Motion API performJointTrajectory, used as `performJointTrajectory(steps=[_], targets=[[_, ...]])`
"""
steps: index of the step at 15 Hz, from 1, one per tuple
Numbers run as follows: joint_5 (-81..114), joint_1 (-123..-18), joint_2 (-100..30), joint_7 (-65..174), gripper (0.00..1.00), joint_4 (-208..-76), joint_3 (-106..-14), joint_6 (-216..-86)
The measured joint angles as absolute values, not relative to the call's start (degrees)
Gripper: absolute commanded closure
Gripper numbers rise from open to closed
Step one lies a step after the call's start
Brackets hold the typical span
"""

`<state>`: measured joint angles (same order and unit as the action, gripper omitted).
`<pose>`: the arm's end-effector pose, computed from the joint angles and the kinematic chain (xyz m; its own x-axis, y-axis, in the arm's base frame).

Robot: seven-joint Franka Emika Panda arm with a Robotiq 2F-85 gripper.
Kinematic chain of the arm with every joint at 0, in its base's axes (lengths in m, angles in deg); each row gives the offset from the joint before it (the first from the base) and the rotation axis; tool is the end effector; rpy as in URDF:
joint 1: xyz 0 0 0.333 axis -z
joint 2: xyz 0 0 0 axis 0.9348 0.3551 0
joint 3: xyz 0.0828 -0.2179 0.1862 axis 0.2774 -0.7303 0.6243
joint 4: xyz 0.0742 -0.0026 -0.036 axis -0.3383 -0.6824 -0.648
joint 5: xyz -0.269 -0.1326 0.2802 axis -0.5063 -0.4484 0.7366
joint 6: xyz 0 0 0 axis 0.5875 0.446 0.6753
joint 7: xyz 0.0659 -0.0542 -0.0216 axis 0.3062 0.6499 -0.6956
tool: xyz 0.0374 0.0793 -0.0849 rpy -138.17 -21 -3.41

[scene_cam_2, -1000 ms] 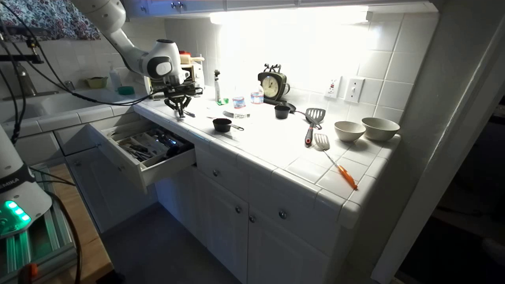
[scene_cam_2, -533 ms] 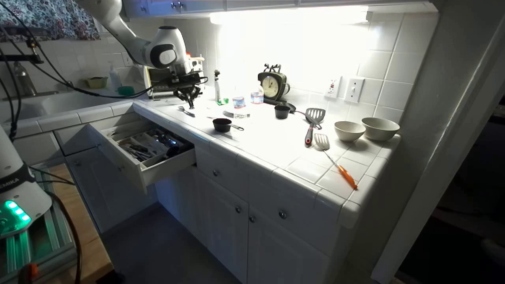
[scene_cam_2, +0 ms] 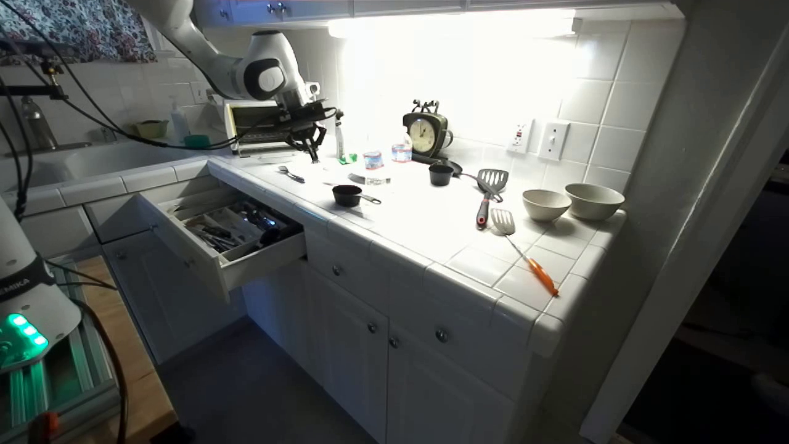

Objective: Put the spoon and the fork on the plate

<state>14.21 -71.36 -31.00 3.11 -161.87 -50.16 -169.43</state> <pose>0.6519 0.0918 0.2903 0.4821 0.8499 0.2128 0.8032 -0.5257 0.2800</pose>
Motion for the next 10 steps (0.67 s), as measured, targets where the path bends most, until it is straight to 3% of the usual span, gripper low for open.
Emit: performJointTrajectory(steps=[9, 10], targets=[[9.94, -71.24, -27.28, 7.53, 0.98, -157.24, -52.51, -169.79], [9.57, -71.33, -26.83, 9.10, 0.92, -156.78, -52.85, -169.80]])
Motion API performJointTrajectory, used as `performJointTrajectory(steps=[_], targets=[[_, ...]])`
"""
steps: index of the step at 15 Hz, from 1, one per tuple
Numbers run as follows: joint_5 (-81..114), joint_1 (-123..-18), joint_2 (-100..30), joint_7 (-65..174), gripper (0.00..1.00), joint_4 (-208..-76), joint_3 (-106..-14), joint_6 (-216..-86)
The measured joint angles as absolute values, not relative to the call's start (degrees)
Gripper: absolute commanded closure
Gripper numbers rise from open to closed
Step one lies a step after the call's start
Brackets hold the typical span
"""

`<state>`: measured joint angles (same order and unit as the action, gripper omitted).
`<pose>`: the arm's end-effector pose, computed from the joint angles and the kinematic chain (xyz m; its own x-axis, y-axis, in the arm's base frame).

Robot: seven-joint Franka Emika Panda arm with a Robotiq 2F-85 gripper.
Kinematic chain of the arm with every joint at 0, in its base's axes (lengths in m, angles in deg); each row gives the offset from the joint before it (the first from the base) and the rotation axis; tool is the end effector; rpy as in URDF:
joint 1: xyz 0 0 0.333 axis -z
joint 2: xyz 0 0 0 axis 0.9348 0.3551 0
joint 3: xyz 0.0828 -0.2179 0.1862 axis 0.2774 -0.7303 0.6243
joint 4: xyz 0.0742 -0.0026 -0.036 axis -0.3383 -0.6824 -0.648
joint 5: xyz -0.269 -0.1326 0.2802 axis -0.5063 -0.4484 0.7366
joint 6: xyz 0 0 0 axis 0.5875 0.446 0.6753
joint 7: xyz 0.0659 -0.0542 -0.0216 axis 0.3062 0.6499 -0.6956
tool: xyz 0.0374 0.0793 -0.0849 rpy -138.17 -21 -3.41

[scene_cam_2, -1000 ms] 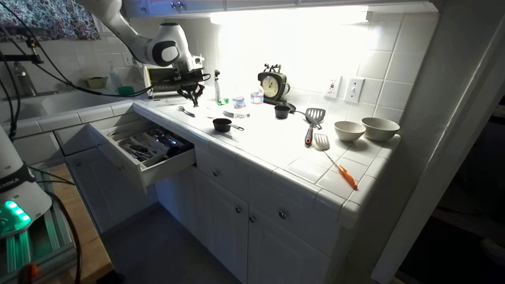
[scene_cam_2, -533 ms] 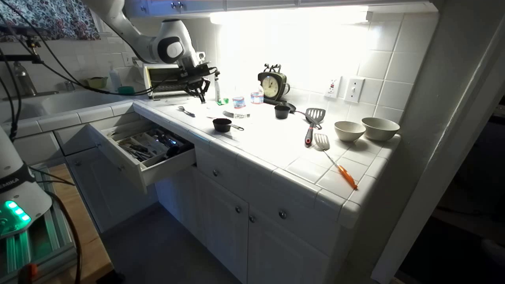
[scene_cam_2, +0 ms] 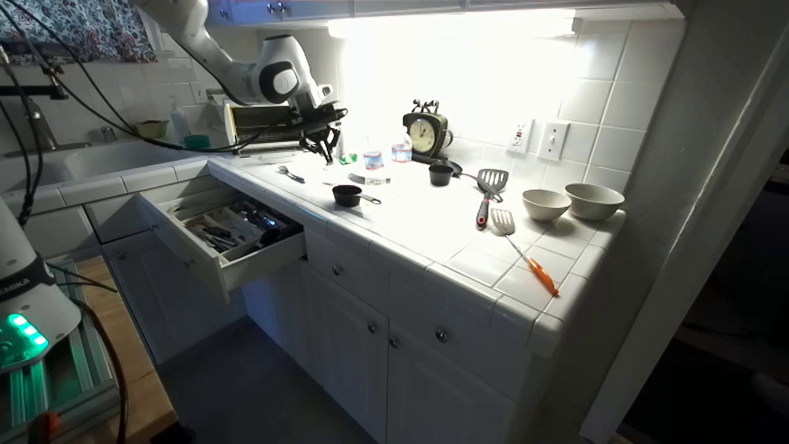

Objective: Put the spoon and the fork on the plate

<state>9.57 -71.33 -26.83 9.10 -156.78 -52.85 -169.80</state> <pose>0.6780 0.0652 0.2841 0.5500 0.8102 0.2026 0.7445 -0.5855 0.3207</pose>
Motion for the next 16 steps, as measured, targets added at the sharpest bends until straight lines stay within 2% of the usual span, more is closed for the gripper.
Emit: performJointTrajectory(steps=[9, 10, 16], targets=[[9.35, -71.52, -25.68, 12.28, 0.92, -155.44, -53.26, -169.80], [9.35, -71.53, -25.68, 12.29, 0.98, -155.43, -53.26, -169.80], [9.70, -70.56, -24.97, 15.29, 0.98, -154.41, -52.79, -169.50]])
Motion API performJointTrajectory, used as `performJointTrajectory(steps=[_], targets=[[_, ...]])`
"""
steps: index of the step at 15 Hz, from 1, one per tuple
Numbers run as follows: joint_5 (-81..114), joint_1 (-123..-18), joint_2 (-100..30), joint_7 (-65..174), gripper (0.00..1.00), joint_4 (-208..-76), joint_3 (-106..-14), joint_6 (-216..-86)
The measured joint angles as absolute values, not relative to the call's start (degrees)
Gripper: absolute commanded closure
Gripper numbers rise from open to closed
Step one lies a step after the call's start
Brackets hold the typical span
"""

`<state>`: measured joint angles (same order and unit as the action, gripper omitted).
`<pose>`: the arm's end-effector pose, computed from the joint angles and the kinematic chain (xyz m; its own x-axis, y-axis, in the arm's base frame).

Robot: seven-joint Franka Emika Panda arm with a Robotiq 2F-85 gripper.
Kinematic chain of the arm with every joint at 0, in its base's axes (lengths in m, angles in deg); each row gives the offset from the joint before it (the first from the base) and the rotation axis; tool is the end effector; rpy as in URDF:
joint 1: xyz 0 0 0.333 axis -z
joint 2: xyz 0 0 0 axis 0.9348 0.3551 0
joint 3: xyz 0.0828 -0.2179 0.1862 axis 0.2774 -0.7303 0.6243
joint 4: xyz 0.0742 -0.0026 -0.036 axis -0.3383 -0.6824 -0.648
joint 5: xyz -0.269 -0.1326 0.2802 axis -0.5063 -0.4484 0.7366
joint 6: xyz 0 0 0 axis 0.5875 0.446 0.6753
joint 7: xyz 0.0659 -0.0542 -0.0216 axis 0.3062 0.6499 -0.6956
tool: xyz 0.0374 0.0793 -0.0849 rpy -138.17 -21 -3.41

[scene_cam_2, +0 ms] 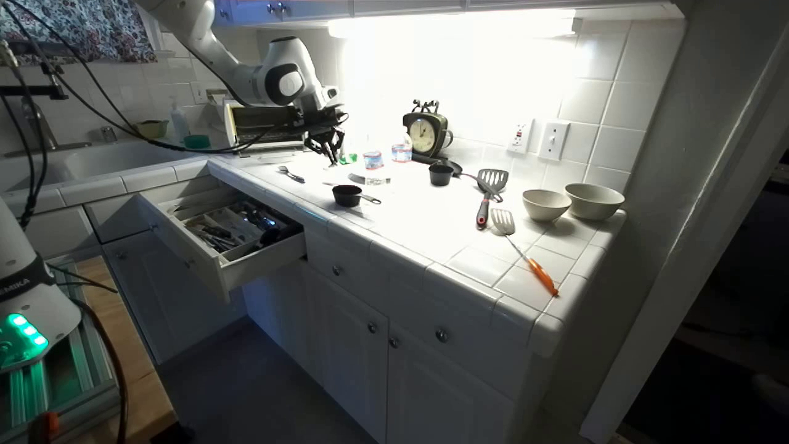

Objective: Put the spoon and the fork on the plate

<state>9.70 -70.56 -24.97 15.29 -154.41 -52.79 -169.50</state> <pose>0.6885 0.0569 0.2812 0.6377 0.7317 0.2408 0.6693 -0.6810 0.2970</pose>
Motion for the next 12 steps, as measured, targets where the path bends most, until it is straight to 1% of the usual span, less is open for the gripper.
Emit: performJointTrajectory(steps=[6, 12], targets=[[9.74, -69.82, -21.04, 18.82, 0.98, -148.97, -51.93, -166.83], [9.86, -69.40, -15.21, 19.12, 0.98, -140.70, -50.72, -162.53]])
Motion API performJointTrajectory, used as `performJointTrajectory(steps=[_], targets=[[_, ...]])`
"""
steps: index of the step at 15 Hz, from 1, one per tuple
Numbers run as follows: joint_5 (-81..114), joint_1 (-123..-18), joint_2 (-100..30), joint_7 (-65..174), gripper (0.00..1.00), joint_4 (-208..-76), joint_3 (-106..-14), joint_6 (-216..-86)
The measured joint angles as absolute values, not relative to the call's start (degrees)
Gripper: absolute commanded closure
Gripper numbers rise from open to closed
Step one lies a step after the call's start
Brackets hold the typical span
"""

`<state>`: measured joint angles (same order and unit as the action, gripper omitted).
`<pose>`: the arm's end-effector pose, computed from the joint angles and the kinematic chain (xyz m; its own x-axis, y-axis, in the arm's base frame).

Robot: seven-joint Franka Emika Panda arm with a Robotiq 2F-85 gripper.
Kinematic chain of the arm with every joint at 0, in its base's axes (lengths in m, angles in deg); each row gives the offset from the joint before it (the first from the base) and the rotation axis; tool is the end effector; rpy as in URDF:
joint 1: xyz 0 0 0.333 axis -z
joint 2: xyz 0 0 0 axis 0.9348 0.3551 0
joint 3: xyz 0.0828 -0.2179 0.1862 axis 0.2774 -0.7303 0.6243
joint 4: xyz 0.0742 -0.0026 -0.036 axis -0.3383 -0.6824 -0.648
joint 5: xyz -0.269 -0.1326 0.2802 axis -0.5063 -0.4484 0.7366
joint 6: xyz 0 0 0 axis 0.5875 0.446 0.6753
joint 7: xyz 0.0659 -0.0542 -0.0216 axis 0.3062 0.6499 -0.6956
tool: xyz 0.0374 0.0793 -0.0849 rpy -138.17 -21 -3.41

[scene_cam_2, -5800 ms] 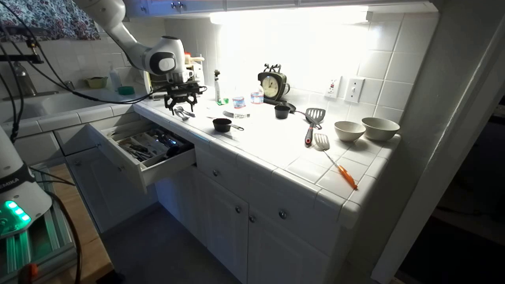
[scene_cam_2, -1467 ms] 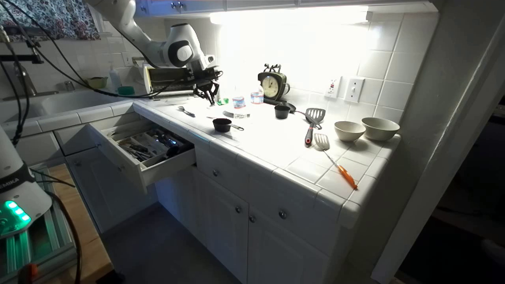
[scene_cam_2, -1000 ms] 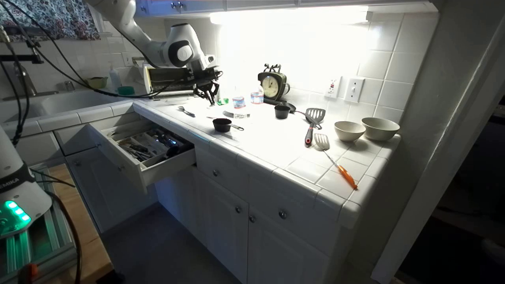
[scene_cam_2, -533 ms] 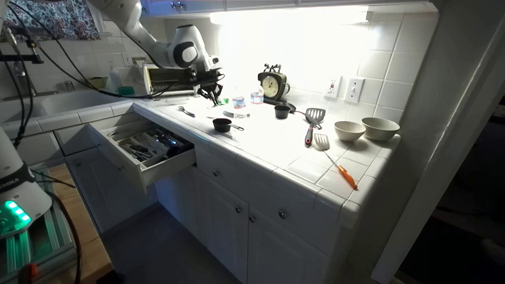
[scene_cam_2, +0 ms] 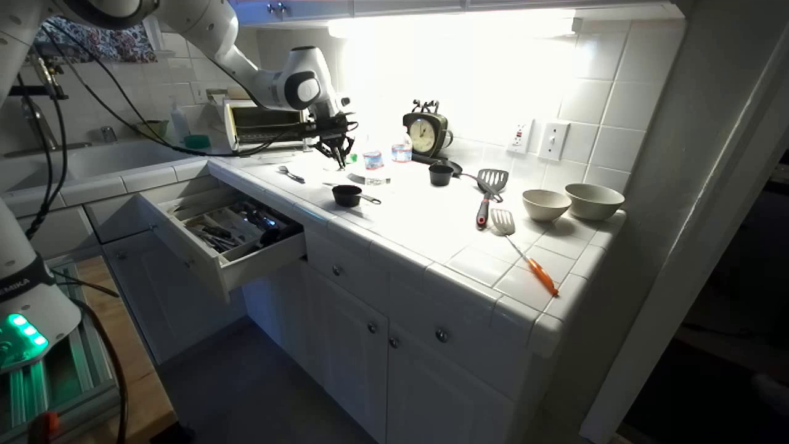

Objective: Put the spoon and the fork on the plate

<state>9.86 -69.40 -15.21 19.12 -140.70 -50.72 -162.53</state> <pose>0.7332 0.0625 0.2626 0.7020 0.6725 0.2343 0.6295 -0.7398 0.2374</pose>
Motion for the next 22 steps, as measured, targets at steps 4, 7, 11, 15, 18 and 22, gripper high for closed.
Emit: performJointTrajectory(steps=[4, 7, 11, 15, 18, 22], targets=[[9.86, -68.92, -11.86, 19.00, 0.98, -135.87, -50.02, -162.54], [9.85, -68.68, -9.73, 18.68, 0.98, -133.15, -49.42, -162.55], [9.84, -68.68, -6.98, 18.42, 0.98, -129.76, -49.25, -162.55], [9.84, -68.68, -4.41, 18.18, 0.98, -126.36, -49.22, -162.39], [9.84, -68.70, -2.75, 17.87, 0.98, -123.98, -49.14, -161.72], [9.81, -68.82, -1.03, 17.56, 0.98, -121.44, -49.04, -160.50]])
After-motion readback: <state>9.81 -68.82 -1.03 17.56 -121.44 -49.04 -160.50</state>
